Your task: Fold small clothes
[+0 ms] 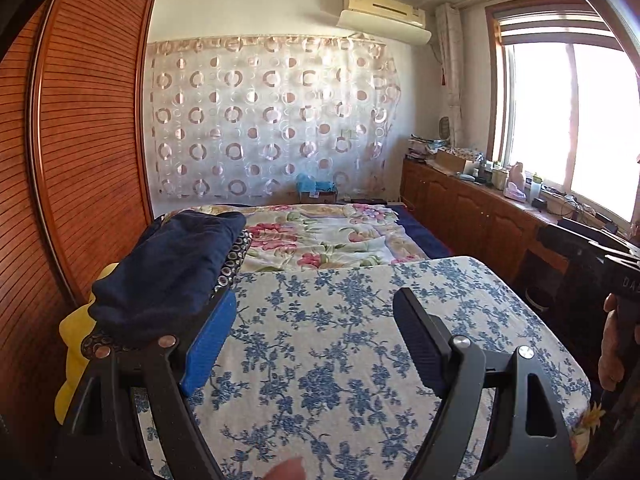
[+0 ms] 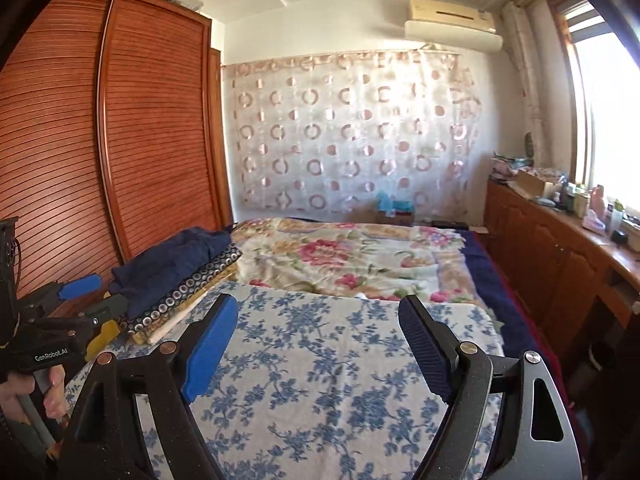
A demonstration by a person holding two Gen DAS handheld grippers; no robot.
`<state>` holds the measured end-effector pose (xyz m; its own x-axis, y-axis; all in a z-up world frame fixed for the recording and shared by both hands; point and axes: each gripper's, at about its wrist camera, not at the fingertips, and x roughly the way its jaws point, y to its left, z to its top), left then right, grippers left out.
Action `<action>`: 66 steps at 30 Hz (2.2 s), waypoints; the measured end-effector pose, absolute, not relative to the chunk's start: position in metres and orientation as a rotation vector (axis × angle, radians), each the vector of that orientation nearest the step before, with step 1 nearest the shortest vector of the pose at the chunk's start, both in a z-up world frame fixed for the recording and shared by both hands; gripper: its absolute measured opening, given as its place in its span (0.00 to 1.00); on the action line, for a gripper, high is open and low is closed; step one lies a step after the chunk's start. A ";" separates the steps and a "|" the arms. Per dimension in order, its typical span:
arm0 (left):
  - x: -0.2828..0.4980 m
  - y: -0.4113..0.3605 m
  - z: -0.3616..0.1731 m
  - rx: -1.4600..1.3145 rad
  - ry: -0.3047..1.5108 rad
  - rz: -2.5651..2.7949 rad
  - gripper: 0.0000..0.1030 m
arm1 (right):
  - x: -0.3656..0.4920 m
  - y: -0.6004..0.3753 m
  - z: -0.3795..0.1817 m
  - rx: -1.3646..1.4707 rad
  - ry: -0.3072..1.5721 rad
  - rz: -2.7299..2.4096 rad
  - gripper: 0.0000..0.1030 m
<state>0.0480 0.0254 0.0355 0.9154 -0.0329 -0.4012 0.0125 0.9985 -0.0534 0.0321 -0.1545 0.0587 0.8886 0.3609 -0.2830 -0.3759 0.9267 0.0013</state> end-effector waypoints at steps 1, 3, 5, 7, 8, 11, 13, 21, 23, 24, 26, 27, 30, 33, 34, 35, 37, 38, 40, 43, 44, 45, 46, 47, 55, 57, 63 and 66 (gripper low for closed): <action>0.046 0.023 0.037 -0.048 0.413 -0.025 0.79 | 0.026 -0.153 0.058 -0.051 0.283 0.377 0.82; 0.044 0.021 0.040 -0.043 0.409 -0.022 0.79 | 0.014 -0.150 0.058 -0.047 0.278 0.367 0.82; 0.043 0.017 0.040 -0.042 0.408 -0.018 0.79 | 0.003 -0.149 0.057 -0.041 0.276 0.360 0.81; 0.043 0.014 0.041 -0.044 0.408 -0.024 0.79 | 0.001 -0.150 0.052 -0.031 0.278 0.357 0.82; 0.042 0.014 0.042 -0.042 0.408 -0.021 0.79 | -0.003 -0.149 0.051 -0.028 0.279 0.355 0.82; 0.041 0.013 0.043 -0.041 0.407 -0.013 0.79 | -0.005 -0.147 0.050 -0.024 0.282 0.346 0.82; 0.040 0.013 0.043 -0.043 0.408 -0.010 0.79 | -0.009 -0.144 0.050 -0.021 0.281 0.341 0.81; 0.039 0.013 0.044 -0.043 0.409 -0.009 0.79 | 0.001 -0.145 0.050 -0.016 0.284 0.336 0.81; 0.037 0.015 0.045 -0.046 0.408 -0.004 0.79 | 0.010 -0.146 0.051 -0.014 0.286 0.336 0.81; 0.037 0.015 0.045 -0.046 0.408 -0.003 0.79 | 0.012 -0.147 0.051 -0.014 0.287 0.335 0.81; 0.036 0.015 0.047 -0.045 0.408 -0.002 0.79 | 0.013 -0.149 0.052 -0.014 0.285 0.336 0.81; 0.036 0.016 0.046 -0.046 0.409 -0.002 0.79 | 0.014 -0.149 0.052 -0.014 0.284 0.337 0.81; 0.036 0.015 0.046 -0.045 0.409 -0.002 0.79 | 0.016 -0.152 0.053 -0.012 0.282 0.334 0.81; 0.036 0.015 0.047 -0.046 0.409 -0.001 0.79 | 0.017 -0.154 0.052 -0.013 0.285 0.336 0.82; 0.036 0.015 0.046 -0.046 0.410 -0.001 0.79 | 0.017 -0.155 0.052 -0.013 0.285 0.335 0.81; 0.036 0.015 0.047 -0.046 0.410 -0.001 0.79 | 0.017 -0.156 0.051 -0.014 0.285 0.336 0.81; 0.035 0.015 0.047 -0.044 0.410 -0.002 0.79 | 0.017 -0.156 0.051 -0.015 0.286 0.339 0.81; 0.035 0.015 0.047 -0.044 0.409 -0.002 0.79 | 0.017 -0.156 0.051 -0.015 0.285 0.339 0.81; 0.035 0.015 0.048 -0.044 0.407 -0.003 0.79 | 0.016 -0.157 0.051 -0.016 0.285 0.341 0.82; 0.036 0.014 0.047 -0.044 0.409 -0.001 0.79 | 0.016 -0.157 0.050 -0.016 0.285 0.343 0.81; 0.036 0.014 0.047 -0.045 0.408 -0.001 0.79 | 0.017 -0.158 0.051 -0.016 0.284 0.343 0.81; 0.035 0.014 0.047 -0.045 0.408 -0.001 0.79 | 0.017 -0.159 0.051 -0.016 0.283 0.344 0.81; 0.035 0.015 0.048 -0.046 0.409 -0.002 0.79 | 0.017 -0.160 0.052 -0.016 0.282 0.344 0.81; 0.036 0.014 0.047 -0.046 0.409 -0.001 0.79 | 0.018 -0.161 0.052 -0.016 0.281 0.344 0.81; 0.036 0.014 0.047 -0.045 0.408 -0.002 0.79 | 0.020 -0.164 0.050 -0.018 0.286 0.346 0.81; 0.035 0.014 0.048 -0.044 0.407 -0.002 0.79 | 0.020 -0.165 0.049 -0.019 0.286 0.348 0.81; 0.035 0.014 0.047 -0.043 0.408 -0.001 0.79 | 0.021 -0.165 0.049 -0.021 0.285 0.346 0.82; 0.036 0.014 0.046 -0.045 0.407 -0.002 0.79 | 0.022 -0.166 0.049 -0.020 0.285 0.347 0.82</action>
<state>0.0357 0.0137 0.0463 0.9181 -0.0108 -0.3961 -0.0071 0.9990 -0.0437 0.0219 -0.1658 0.0493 0.9008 0.3325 -0.2792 -0.3381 0.9406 0.0293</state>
